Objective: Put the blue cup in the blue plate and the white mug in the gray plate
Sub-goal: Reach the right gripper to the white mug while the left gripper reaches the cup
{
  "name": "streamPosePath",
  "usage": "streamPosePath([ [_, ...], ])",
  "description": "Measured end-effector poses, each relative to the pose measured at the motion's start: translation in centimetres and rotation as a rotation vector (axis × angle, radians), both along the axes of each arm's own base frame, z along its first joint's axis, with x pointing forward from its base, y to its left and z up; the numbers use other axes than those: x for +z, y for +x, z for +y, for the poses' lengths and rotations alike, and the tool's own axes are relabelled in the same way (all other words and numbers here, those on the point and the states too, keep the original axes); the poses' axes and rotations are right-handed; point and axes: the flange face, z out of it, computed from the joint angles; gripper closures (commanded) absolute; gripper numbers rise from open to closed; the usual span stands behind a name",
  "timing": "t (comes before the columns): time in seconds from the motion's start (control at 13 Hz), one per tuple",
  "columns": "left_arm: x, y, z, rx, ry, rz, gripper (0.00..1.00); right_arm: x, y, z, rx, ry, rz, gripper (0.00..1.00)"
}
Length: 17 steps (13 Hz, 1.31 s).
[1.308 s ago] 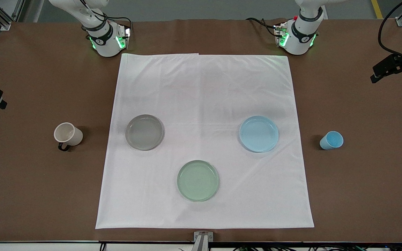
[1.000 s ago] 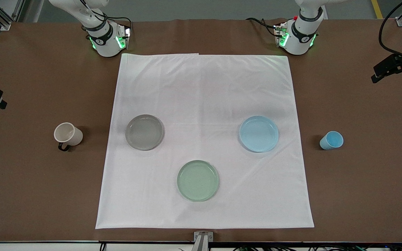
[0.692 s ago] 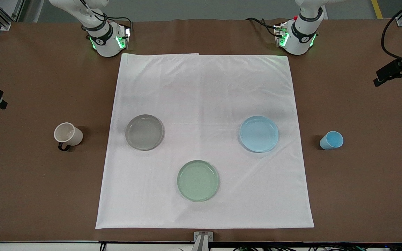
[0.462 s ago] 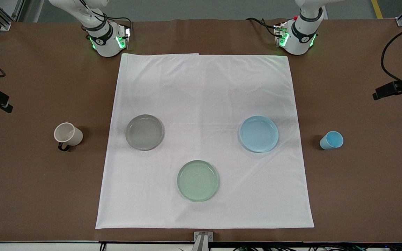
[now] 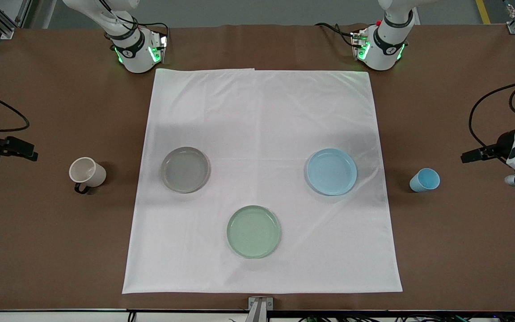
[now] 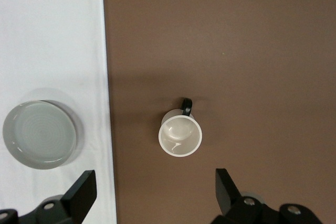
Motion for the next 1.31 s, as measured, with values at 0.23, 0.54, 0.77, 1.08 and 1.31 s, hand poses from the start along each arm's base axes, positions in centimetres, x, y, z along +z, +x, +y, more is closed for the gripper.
streamPosePath([
  [0.23,-5.8,0.5,-0.2,-0.008,-0.012,0.025,0.25,-8.4,1.8,-3.5,-0.048,-0.011,0.000,0.00],
  [0.54,-10.2,1.0,-0.2,-0.010,-0.024,0.055,0.38,-19.0,1.3,-4.9,-0.071,-0.014,0.010,0.00],
  [0.77,-13.6,1.0,-0.2,-0.011,-0.034,0.086,0.51,-25.4,1.0,-5.1,-0.099,0.004,-0.008,0.00],
  [1.08,-16.5,1.1,-0.2,-0.012,-0.042,0.099,0.90,-30.2,0.4,-5.8,-0.115,-0.003,-0.011,0.19],
  [1.31,-16.3,1.5,-0.8,-0.021,-0.044,0.082,1.00,-30.9,-0.1,-6.1,-0.122,-0.001,0.005,0.39],
])
